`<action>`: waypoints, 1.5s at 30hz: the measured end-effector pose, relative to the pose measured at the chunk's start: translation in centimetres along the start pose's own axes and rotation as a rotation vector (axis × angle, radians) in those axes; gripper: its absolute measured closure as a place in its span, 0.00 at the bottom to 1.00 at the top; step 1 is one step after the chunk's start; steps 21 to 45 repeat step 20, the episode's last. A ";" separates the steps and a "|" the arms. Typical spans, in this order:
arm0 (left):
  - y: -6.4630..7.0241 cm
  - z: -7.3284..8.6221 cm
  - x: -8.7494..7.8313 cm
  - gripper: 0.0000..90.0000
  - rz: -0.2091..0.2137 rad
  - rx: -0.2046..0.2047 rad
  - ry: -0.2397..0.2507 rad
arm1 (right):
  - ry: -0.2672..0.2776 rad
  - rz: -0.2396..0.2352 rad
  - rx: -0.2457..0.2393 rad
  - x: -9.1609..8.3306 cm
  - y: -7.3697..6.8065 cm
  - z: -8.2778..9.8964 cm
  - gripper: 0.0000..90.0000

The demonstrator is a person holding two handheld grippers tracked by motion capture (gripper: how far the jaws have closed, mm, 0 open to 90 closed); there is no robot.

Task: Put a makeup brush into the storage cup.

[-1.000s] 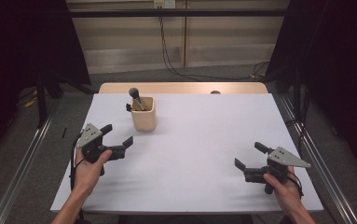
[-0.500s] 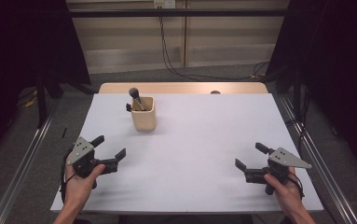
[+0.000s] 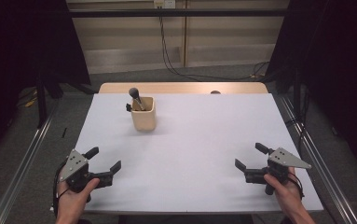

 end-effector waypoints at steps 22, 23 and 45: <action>0.1 0.7 -0.5 0.04 -0.010 -0.015 -0.015 | 0.001 -0.004 -0.007 -0.1 -0.1 0.0 0.00; 0.1 0.7 -0.5 0.04 -0.010 -0.015 -0.015 | 0.001 -0.004 -0.007 -0.1 -0.1 0.0 0.00; 0.1 0.7 -0.5 0.04 -0.010 -0.015 -0.015 | 0.001 -0.004 -0.007 -0.1 -0.1 0.0 0.00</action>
Point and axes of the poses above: each handheld gripper's, and its own axes: x roughly forward along the jaws, z roughly out of its underside, y roughly to its right, the point moved 4 cm from there along x, roughly forward along the jaws, and after that the axes turned 9 degrees about -z, right-handed, at the moved point
